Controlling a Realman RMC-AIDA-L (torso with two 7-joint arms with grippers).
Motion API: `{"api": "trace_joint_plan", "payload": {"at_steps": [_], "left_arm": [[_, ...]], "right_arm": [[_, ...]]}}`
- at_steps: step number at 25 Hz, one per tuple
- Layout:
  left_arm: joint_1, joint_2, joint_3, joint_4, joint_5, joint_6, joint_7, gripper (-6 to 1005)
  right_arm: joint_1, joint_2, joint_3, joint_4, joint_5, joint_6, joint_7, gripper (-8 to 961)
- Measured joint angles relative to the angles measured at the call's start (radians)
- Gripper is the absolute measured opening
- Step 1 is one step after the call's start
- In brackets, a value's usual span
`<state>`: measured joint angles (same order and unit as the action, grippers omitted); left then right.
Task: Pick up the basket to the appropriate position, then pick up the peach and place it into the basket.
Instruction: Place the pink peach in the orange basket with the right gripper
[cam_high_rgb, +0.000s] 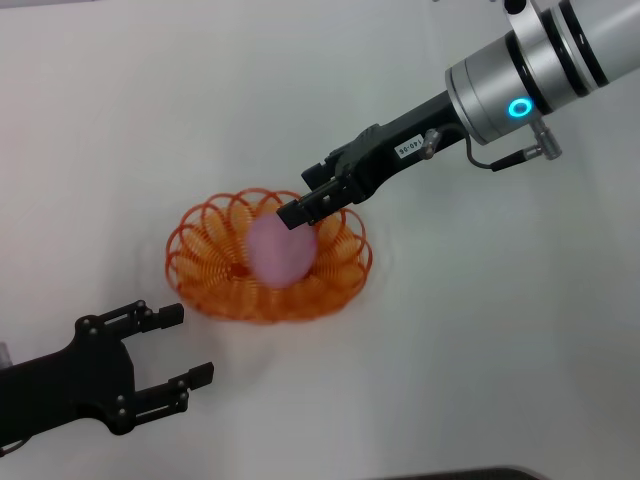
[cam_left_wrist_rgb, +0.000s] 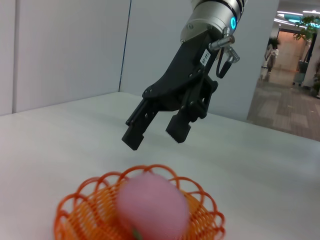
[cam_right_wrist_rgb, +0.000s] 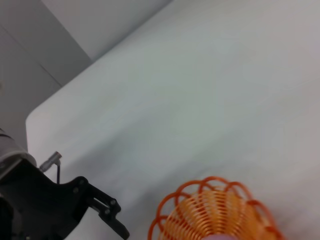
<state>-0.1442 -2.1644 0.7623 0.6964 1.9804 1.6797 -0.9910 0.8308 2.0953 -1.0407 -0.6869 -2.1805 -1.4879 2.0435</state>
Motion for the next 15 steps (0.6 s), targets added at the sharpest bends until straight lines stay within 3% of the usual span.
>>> {"api": "trace_joint_plan", "payload": {"at_steps": [2, 7, 10, 15], "left_arm": [[0.000, 0.000, 0.000, 0.000, 0.000, 0.000, 0.000, 736], [0.000, 0.000, 0.000, 0.000, 0.000, 0.000, 0.000, 735], [0.000, 0.000, 0.000, 0.000, 0.000, 0.000, 0.000, 735], [0.000, 0.000, -0.012, -0.001, 0.000, 0.000, 0.000, 735]], "right_arm": [[-0.006, -0.001, -0.003, 0.000, 0.018, -0.001, -0.010, 816], [-0.047, -0.007, 0.003, 0.000, 0.074, -0.021, -0.087, 947], [-0.086, -0.010, 0.005, -0.009, 0.114, -0.040, -0.156, 947], [-0.227, -0.024, 0.062, -0.027, 0.191, -0.080, -0.358, 947]]}}
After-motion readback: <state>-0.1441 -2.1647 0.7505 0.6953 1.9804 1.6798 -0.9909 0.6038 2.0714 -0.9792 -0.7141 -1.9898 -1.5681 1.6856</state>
